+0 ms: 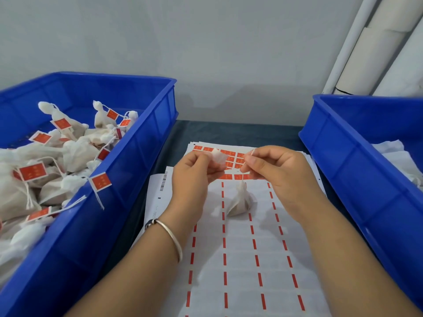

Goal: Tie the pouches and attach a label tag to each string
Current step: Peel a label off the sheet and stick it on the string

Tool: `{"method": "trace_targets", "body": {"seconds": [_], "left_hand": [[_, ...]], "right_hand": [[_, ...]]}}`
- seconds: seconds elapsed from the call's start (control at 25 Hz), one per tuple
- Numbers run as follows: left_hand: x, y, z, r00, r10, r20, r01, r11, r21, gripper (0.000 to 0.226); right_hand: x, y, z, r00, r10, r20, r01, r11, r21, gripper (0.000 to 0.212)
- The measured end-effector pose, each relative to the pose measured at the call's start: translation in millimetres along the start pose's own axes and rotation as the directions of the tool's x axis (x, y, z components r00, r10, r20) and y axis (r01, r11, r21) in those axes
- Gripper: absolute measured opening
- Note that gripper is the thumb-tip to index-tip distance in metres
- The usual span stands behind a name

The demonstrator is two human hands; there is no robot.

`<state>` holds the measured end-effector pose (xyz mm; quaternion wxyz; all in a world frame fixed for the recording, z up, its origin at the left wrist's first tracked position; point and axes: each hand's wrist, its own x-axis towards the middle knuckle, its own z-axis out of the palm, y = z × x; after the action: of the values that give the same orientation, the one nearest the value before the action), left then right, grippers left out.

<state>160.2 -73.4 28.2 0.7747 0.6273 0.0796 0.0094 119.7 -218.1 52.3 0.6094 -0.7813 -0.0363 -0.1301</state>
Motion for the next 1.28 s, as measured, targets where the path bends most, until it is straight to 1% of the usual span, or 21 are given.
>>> {"method": "trace_targets", "body": {"seconds": [0.04, 0.12, 0.24, 0.36, 0.56, 0.76, 0.96, 1.12, 1.28], "left_hand": [[-5, 3, 4, 0.998, 0.007, 0.060, -0.008, 1.000, 0.004, 0.034], [-13, 6, 10, 0.988, 0.001, 0.155, -0.009, 0.999, 0.049, 0.026], [-21, 7, 17, 0.976, -0.055, 0.212, 0.037, 0.995, 0.088, 0.019], [-23, 8, 19, 0.959, -0.124, 0.254, 0.116, 0.992, 0.045, 0.019], [-22, 6, 20, 0.958, -0.140, 0.249, 0.139, 0.990, 0.023, 0.014], [-22, 6, 18, 0.956, -0.123, 0.264, 0.127, 0.992, 0.003, 0.014], [-22, 6, 18, 0.948, -0.107, 0.299, 0.100, 0.994, 0.039, 0.016], [-22, 7, 19, 0.946, -0.107, 0.305, 0.094, 0.994, 0.056, 0.014], [-25, 6, 18, 0.936, -0.067, 0.347, 0.030, 0.993, 0.110, 0.017]], "right_hand": [[0, -2, -1, 1.000, -0.024, 0.012, 0.024, 1.000, -0.016, 0.013], [-2, -5, -1, 0.997, -0.065, 0.035, 0.067, 0.997, -0.044, 0.017], [-2, -8, -2, 0.990, -0.139, -0.003, 0.138, 0.983, -0.120, 0.022], [-1, -8, -3, 0.983, -0.174, -0.062, 0.158, 0.965, -0.209, 0.025], [1, -5, -4, 0.990, -0.118, -0.083, 0.098, 0.972, -0.214, 0.022], [1, -3, -4, 0.987, -0.116, -0.116, 0.091, 0.975, -0.203, 0.020], [2, -2, -5, 0.985, -0.121, -0.121, 0.095, 0.974, -0.204, 0.021], [2, -1, -6, 0.980, -0.122, -0.154, 0.088, 0.974, -0.211, 0.021], [2, -1, -7, 0.976, -0.107, -0.189, 0.066, 0.976, -0.208, 0.020]]}}
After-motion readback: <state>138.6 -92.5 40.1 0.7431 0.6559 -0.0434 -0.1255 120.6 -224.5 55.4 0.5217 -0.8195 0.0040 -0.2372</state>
